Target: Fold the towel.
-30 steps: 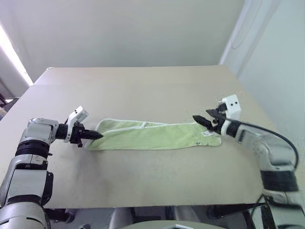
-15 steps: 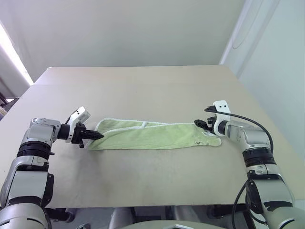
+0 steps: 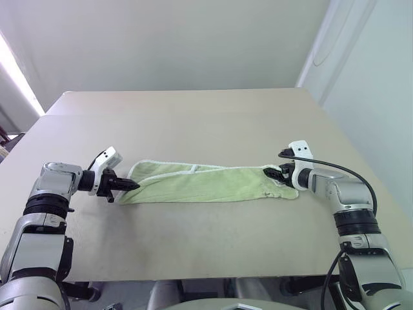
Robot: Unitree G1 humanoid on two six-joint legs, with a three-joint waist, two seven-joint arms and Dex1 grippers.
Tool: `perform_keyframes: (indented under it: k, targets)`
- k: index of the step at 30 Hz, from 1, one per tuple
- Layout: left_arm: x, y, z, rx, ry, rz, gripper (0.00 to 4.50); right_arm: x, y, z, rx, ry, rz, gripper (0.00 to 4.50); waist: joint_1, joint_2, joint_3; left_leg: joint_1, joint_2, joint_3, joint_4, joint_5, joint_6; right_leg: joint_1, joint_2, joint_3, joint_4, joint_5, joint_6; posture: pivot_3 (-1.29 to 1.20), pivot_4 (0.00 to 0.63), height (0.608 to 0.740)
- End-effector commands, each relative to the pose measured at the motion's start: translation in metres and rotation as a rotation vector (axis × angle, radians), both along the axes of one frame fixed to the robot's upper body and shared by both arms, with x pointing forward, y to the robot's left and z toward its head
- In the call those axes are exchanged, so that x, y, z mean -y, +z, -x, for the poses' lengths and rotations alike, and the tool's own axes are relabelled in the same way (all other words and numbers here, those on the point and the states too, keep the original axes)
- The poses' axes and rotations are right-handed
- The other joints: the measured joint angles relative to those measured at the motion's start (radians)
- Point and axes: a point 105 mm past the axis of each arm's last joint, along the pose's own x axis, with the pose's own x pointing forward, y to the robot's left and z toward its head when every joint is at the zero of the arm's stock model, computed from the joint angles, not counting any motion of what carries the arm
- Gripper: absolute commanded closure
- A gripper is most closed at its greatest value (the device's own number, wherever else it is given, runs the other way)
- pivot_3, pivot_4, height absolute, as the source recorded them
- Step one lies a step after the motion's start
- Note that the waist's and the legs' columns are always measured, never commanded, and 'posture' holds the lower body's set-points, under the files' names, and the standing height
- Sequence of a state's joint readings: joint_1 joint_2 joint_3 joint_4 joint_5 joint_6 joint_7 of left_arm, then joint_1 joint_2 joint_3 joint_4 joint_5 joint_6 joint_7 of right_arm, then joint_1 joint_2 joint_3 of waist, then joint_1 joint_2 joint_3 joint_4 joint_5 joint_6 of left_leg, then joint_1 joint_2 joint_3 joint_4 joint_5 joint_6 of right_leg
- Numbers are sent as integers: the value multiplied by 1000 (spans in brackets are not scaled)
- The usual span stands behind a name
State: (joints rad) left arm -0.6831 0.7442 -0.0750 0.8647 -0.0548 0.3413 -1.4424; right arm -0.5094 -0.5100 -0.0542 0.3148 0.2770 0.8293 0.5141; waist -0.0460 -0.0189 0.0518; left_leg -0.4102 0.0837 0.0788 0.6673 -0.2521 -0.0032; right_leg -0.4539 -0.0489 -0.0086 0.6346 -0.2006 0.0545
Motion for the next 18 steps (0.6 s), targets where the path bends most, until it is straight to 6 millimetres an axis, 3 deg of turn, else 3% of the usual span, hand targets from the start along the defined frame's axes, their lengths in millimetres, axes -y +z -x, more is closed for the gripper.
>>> perform_keyframes:
  k: [1, 7, 11, 15, 18]
  targets:
    - [2, 11, -8, 47, -15, -13, 4500, -1, 11, -4, 56, 4, 8, 2363, 0, 0, 0, 0, 0, 0, 0, 0, 0, 0, 0, 0, 0, 0, 0, 0, 0, 683]
    - [2, 13, -11, 55, -17, -19, 4500, 5, 23, -5, 116, -5, 32, 4450, 1, 0, 0, 0, 0, 0, 0, 0, 0, 0, 0, 0, 0, 0, 0, 0, 0, 683]
    - [3, 20, -20, 103, 16, 1, 4500, -1, 49, -1, 240, 63, 25, 4450, 2, 0, 0, 0, 0, 0, 0, 0, 0, 0, 0, 0, 0, 0, 0, 0, 0, 683]
    - [3, 46, -47, 228, 148, 70, 4500, -8, 91, 7, 410, 127, -14, 4450, 2, 0, 0, -1, 0, 0, 0, 0, 0, -1, 0, 0, 0, 0, 0, 0, 0, 683]
    - [5, 68, -63, 313, 222, 122, 4500, -8, 109, 11, 476, 141, -15, 4450, 2, 0, 0, -1, 0, 0, 1, 0, 0, -1, 0, 0, 0, 0, 0, 0, 0, 683]
